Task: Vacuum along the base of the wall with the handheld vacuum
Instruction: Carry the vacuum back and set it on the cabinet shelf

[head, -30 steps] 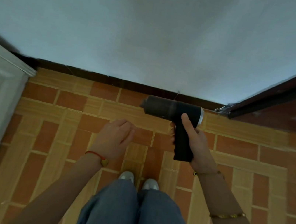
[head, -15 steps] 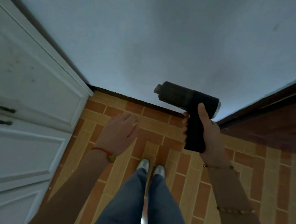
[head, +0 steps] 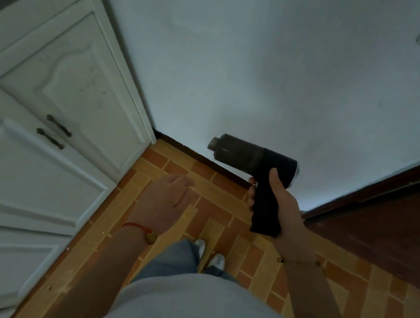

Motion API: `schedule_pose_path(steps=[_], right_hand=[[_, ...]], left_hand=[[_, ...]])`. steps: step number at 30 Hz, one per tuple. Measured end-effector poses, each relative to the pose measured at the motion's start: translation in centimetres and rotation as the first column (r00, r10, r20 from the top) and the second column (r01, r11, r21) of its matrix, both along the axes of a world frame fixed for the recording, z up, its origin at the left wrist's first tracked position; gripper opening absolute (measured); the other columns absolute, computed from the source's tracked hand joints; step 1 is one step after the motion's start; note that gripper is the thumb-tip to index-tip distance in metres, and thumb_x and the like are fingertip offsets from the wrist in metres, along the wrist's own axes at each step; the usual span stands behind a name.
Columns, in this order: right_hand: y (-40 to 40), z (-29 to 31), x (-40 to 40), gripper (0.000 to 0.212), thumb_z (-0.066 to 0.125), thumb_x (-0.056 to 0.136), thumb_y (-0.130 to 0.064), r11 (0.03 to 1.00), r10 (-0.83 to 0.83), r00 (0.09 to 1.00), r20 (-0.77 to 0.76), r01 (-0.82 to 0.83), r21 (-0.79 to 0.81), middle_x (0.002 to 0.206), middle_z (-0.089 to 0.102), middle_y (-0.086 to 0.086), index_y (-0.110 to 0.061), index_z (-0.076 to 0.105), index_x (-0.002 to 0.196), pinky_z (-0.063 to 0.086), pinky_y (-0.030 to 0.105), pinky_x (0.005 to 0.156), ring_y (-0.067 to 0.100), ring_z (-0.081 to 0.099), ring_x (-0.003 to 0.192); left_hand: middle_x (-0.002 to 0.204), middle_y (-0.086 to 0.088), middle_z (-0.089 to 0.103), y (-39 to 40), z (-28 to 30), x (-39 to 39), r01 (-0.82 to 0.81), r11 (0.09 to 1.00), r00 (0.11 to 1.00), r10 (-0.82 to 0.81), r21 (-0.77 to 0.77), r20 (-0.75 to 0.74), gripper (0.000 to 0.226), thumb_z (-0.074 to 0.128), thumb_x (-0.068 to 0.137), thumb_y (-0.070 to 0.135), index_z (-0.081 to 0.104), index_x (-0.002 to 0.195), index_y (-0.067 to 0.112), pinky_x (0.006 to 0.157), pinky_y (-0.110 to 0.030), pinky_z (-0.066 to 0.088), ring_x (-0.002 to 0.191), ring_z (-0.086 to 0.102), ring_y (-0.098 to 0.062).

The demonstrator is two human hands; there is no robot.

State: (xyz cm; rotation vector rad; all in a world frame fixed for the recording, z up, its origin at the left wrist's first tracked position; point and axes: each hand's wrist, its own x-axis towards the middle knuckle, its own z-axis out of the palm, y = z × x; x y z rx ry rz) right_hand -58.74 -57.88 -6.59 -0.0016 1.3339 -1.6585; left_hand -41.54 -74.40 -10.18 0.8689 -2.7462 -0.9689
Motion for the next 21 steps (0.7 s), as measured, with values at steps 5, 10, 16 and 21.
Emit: schedule_pose_path(steps=[5,10,16,21], right_hand=[[-1.2,0.1,1.2,0.065,0.072,0.074,-0.054,0.982,0.187,0.982,0.015,-0.186,-0.034,0.08,0.062,0.006,-0.004,0.059,0.113,0.052,0.026,0.059,0.017,0.06,0.065],[-4.3,0.6,4.8,0.057,0.064,0.081,-0.049,0.934,0.354,0.935,-0.002,-0.354,-0.052,0.08,0.062,0.006,-0.003,0.06,0.113,0.052,0.024,0.059,0.014,0.059,0.064],[-8.2,0.9,11.6,0.052,0.065,0.081,-0.054,0.824,0.565,0.824,-0.041,-0.566,-0.023,0.082,0.061,0.006,-0.009,0.065,0.107,0.05,0.027,0.063,0.016,0.058,0.067],[-11.1,1.0,20.0,0.047,0.06,0.087,-0.05,0.735,0.675,0.737,-0.039,-0.676,-0.052,0.08,0.061,0.004,-0.009,0.064,0.111,0.049,0.026,0.062,0.014,0.057,0.067]], left_hand=[[0.114,0.005,0.063,1.0,0.2,4.8,-0.196,0.98,0.98,0.196,0.019,-0.018,0.033,0.04,0.099,0.036,0.064,0.118,0.021,0.084,-0.026,0.045,0.099,0.058,-0.011],[0.117,0.005,0.063,2.2,1.2,10.5,-0.418,0.907,0.908,0.418,-0.047,-0.026,0.024,0.049,0.101,0.026,0.063,0.12,0.023,0.083,-0.02,0.038,0.106,0.057,-0.013],[0.115,0.001,0.065,3.3,1.4,19.3,-0.614,0.786,0.789,0.613,-0.07,-0.039,0.024,0.048,0.1,0.029,0.063,0.118,0.024,0.086,-0.031,0.049,0.104,0.061,-0.018],[0.116,0.002,0.064,4.7,1.7,28.8,-0.746,0.66,0.665,0.745,-0.089,-0.05,0.024,0.048,0.099,0.029,0.063,0.118,0.025,0.087,-0.038,0.051,0.106,0.059,-0.018]])
